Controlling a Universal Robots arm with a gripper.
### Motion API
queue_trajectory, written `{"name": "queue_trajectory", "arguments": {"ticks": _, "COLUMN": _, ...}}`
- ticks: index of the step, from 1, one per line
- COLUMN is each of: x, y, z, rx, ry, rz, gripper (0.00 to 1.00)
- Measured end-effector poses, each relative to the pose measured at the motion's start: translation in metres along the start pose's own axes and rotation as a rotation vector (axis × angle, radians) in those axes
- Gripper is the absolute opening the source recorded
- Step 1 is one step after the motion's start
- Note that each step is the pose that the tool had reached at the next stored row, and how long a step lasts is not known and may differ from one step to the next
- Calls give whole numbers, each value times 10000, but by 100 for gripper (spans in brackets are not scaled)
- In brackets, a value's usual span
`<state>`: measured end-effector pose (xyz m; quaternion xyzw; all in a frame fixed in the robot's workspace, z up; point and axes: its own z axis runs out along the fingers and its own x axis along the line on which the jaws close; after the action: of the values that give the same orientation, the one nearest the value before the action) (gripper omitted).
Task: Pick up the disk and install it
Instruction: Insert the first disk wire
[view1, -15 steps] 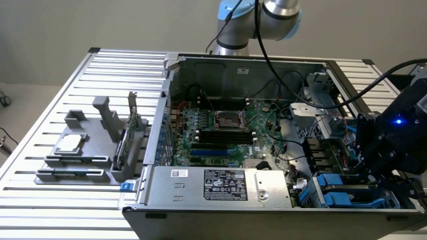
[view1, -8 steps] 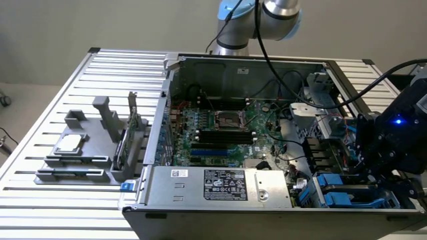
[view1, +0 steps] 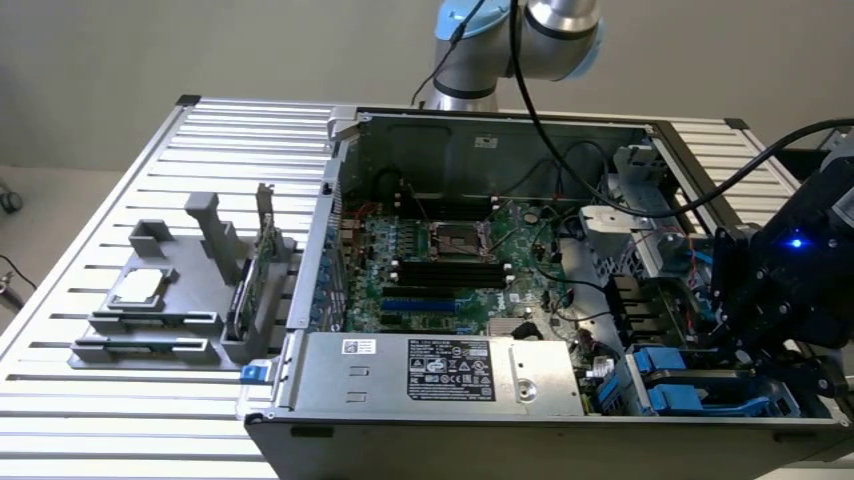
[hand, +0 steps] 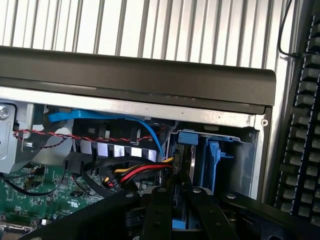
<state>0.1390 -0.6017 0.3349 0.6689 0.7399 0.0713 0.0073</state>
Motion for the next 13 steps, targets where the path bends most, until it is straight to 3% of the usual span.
{"name": "queue_trajectory", "arguments": {"ticks": 13, "x": 4, "y": 5, "z": 7, "rx": -5, "ry": -29, "rz": 85, "gripper": 18}}
